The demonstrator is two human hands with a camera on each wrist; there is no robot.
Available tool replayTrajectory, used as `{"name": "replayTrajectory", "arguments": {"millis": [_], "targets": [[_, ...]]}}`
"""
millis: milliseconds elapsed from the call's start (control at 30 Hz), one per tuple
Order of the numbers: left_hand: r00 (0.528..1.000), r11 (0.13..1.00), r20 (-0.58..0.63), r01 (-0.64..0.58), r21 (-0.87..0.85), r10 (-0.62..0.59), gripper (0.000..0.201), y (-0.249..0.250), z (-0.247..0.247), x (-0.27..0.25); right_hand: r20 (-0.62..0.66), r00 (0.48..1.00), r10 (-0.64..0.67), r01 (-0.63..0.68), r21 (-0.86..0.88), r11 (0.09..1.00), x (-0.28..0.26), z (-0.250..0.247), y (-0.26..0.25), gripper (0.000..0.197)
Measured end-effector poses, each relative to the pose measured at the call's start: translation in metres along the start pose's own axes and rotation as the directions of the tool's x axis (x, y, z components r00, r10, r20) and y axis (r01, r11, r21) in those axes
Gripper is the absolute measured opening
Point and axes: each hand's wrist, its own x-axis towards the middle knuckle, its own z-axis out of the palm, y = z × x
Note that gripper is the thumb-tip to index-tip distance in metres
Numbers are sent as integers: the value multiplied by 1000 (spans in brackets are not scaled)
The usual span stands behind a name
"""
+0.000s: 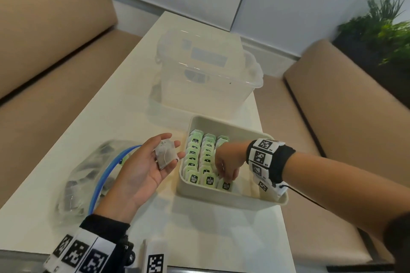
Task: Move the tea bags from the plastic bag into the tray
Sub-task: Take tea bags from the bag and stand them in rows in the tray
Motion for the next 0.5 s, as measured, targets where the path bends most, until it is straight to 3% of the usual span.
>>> {"name": "replayTrajectory", "arguments": {"millis": [133, 300, 433, 500], "targets": [[1000, 1000, 4, 3, 3, -3, 20, 0, 0, 1, -4, 1000, 16, -16, -57, 998, 3, 2, -4, 21], [1000, 1000, 2, 10, 2, -10, 20, 0, 1, 3, -116, 988, 100, -114, -120, 986, -11, -8, 5, 25], [1000, 1000, -2, 22, 3, -22, 20, -2, 2, 4, 167, 980, 110, -32, -414, 910, -28, -2, 3, 40], [1000, 1000, -1, 26, 2, -26, 20, -2, 3, 4, 243, 963, 119, -9, -412, 911, -27, 4, 4, 52]]}}
